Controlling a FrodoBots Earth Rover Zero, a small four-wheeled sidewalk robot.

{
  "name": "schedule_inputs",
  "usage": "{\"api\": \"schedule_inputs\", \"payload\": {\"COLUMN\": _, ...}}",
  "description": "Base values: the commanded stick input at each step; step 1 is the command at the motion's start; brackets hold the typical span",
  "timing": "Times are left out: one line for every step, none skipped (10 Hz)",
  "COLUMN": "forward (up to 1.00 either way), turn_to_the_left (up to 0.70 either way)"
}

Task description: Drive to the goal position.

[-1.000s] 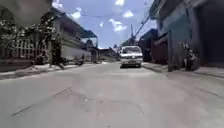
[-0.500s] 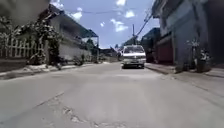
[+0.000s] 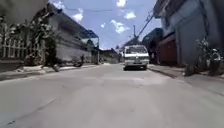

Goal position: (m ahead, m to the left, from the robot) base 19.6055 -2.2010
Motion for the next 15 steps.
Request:
{"api": "schedule_inputs", "payload": {"forward": 1.00, "turn_to_the_left": 0.00}}
{"api": "schedule_inputs", "payload": {"forward": 1.00, "turn_to_the_left": 0.00}}
{"api": "schedule_inputs", "payload": {"forward": 1.00, "turn_to_the_left": 0.00}}
{"api": "schedule_inputs", "payload": {"forward": 1.00, "turn_to_the_left": 0.00}}
{"api": "schedule_inputs", "payload": {"forward": 1.00, "turn_to_the_left": 0.00}}
{"api": "schedule_inputs", "payload": {"forward": 1.00, "turn_to_the_left": 0.00}}
{"api": "schedule_inputs", "payload": {"forward": 1.00, "turn_to_the_left": 0.00}}
{"api": "schedule_inputs", "payload": {"forward": 1.00, "turn_to_the_left": 0.00}}
{"api": "schedule_inputs", "payload": {"forward": 1.00, "turn_to_the_left": 0.00}}
{"api": "schedule_inputs", "payload": {"forward": 1.00, "turn_to_the_left": 0.00}}
{"api": "schedule_inputs", "payload": {"forward": 1.00, "turn_to_the_left": 0.00}}
{"api": "schedule_inputs", "payload": {"forward": 1.00, "turn_to_the_left": 0.00}}
{"api": "schedule_inputs", "payload": {"forward": 1.00, "turn_to_the_left": 0.00}}
{"api": "schedule_inputs", "payload": {"forward": 1.00, "turn_to_the_left": 0.00}}
{"api": "schedule_inputs", "payload": {"forward": 1.00, "turn_to_the_left": 0.00}}
